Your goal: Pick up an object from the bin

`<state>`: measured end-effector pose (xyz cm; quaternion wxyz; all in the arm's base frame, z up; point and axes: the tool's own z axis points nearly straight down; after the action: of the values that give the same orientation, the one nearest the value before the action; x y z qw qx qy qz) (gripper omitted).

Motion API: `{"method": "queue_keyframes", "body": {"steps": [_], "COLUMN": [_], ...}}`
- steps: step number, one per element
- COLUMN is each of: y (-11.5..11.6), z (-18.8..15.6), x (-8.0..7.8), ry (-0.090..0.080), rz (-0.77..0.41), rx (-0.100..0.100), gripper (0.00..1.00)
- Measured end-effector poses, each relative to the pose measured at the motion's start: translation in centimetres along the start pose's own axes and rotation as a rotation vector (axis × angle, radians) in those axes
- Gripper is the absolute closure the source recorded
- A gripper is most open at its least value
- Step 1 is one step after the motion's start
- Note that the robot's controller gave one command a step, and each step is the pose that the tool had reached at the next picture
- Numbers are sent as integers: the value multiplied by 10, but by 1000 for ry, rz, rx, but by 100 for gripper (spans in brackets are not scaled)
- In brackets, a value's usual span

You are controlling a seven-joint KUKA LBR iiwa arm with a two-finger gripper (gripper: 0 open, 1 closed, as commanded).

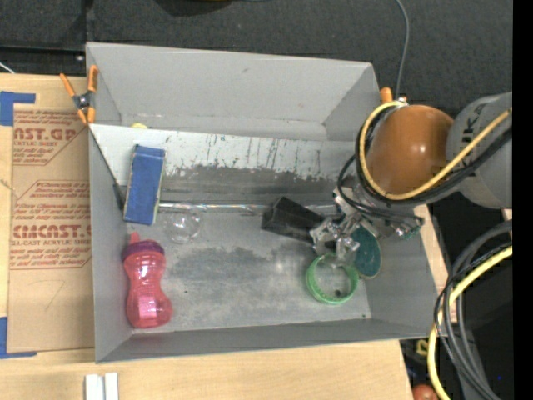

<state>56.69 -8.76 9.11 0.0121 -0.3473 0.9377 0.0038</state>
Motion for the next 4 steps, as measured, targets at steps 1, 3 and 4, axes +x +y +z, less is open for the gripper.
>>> {"method": "queue_keyframes", "body": {"steps": [1,3,4], "y": [1,9,-6], "z": [5,21,-3], "x": [-1,69,26], "ry": [0,1,-10], "rz": [-41,-312,-214], "rx": [1,-12,2], "gripper": [100,100,100]}}
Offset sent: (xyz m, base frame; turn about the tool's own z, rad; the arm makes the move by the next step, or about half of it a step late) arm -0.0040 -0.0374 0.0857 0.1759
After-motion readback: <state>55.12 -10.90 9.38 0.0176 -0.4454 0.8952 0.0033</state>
